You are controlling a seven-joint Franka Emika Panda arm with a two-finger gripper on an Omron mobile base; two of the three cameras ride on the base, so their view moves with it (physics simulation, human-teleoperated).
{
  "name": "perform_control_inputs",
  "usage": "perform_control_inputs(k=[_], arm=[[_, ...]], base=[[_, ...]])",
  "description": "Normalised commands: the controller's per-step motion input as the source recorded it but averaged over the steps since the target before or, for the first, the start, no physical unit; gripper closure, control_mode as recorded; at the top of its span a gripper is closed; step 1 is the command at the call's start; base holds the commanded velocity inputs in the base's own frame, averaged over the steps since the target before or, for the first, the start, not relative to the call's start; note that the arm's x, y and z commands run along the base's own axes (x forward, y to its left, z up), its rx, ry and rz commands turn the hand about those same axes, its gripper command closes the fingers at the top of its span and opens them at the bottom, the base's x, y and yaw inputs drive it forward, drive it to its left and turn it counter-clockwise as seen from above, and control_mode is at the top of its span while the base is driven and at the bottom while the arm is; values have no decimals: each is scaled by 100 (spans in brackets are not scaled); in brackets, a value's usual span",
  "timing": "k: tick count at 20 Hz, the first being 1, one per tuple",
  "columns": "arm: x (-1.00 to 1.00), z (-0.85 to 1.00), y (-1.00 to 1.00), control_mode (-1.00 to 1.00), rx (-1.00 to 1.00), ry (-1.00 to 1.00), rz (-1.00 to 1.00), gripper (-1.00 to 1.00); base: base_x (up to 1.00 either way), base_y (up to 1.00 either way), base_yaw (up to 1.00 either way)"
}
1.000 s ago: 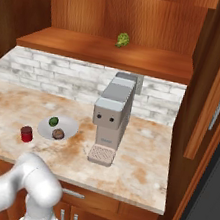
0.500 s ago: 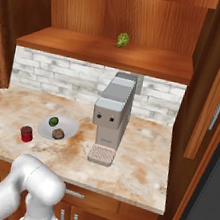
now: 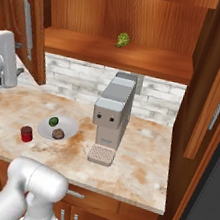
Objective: Pick the avocado and bread from the counter and place them on the plate. Then pick the jam from the cabinet and place it next to the plate. Lastly close the cabinet door.
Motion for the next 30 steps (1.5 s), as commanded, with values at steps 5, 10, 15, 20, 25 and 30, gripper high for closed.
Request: perform_control_inputs(k=[5, 10, 15, 20, 25, 30], arm=[[22, 0, -83, -100, 28, -7, 38, -100], [47, 0, -70, -100, 25, -3, 35, -100], [68, 0, -49, -100, 20, 0, 29, -100], [75, 0, -27, -100, 14, 0, 23, -100], [76, 0, -3, -100, 5, 0, 12, -100], [71, 2, 15, -100, 0, 0, 0, -100]], base=[[0, 0, 0], [0, 0, 0], [0, 0, 0], [0, 0, 0], [0, 0, 0], [0, 0, 0]])
